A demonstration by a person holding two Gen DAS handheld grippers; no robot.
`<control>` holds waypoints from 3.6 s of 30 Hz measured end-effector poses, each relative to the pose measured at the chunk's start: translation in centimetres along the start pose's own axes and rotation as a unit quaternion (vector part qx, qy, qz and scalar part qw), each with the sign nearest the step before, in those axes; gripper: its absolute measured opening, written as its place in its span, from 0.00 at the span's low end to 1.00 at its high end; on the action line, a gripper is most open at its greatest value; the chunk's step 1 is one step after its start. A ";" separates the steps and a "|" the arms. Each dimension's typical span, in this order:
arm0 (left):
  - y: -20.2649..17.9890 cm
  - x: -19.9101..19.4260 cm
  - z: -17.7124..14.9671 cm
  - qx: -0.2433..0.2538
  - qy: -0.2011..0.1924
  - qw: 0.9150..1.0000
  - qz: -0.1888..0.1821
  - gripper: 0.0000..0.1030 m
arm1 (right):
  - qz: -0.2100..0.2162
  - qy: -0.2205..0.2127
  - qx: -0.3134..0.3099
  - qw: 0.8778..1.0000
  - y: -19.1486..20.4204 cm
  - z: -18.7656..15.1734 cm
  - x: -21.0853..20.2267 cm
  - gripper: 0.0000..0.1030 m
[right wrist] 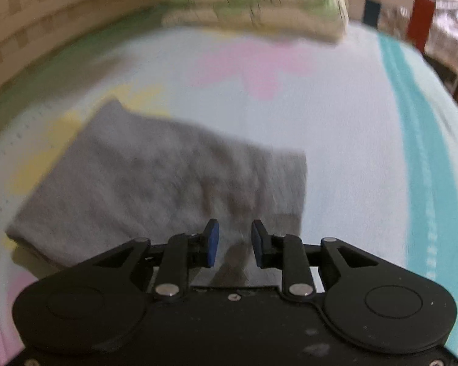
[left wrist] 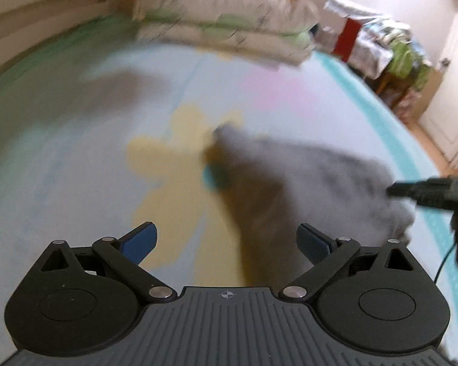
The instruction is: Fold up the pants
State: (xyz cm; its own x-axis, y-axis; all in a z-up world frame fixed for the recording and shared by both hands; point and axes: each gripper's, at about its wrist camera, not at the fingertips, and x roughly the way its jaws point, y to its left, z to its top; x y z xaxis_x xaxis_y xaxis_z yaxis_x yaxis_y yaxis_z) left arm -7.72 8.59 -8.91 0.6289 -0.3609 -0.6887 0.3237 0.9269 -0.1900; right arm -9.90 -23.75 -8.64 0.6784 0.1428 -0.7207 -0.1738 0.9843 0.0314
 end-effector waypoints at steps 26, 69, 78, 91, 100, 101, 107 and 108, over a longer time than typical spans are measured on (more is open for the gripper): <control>-2.8 8.5 1.6 0.054 0.016 0.995 0.080 0.96 | 0.071 0.001 -0.007 0.997 2.0 0.2 3.1 0.25; -3.0 14.9 5.9 0.090 0.057 0.993 0.050 0.98 | 0.005 0.001 0.022 1.000 -4.0 1.7 9.8 0.08; -5.5 11.8 1.2 0.098 0.098 0.990 0.012 0.99 | -0.033 0.000 -0.022 0.999 -1.7 -0.5 6.8 0.35; -5.4 12.9 1.2 0.011 0.135 0.990 0.033 0.99 | -0.054 0.018 0.040 0.998 -2.3 -4.0 5.2 0.48; -5.6 13.2 1.2 0.009 0.142 0.989 0.042 1.00 | -0.042 0.038 0.076 0.996 -3.5 -2.9 5.9 0.55; -5.6 13.3 1.0 0.008 0.143 0.989 0.042 1.00 | -0.041 0.039 0.079 0.995 -3.6 -2.9 6.0 0.55; -5.3 13.2 1.1 0.007 0.142 0.989 0.038 1.00 | -0.039 0.041 0.088 0.995 -4.5 -2.6 6.0 0.58; -5.3 13.2 1.0 0.006 0.140 0.989 0.038 1.00 | -0.037 0.041 0.091 0.994 -4.5 -2.6 5.9 0.59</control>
State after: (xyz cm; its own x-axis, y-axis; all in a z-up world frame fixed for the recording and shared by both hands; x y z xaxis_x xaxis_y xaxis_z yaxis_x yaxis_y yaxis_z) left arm -0.42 -1.16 -16.30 0.4316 -0.2449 -0.8682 0.2927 0.9484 -0.1220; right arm -6.94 -27.65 -14.84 0.6228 0.0671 -0.7795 0.0124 0.9953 0.0956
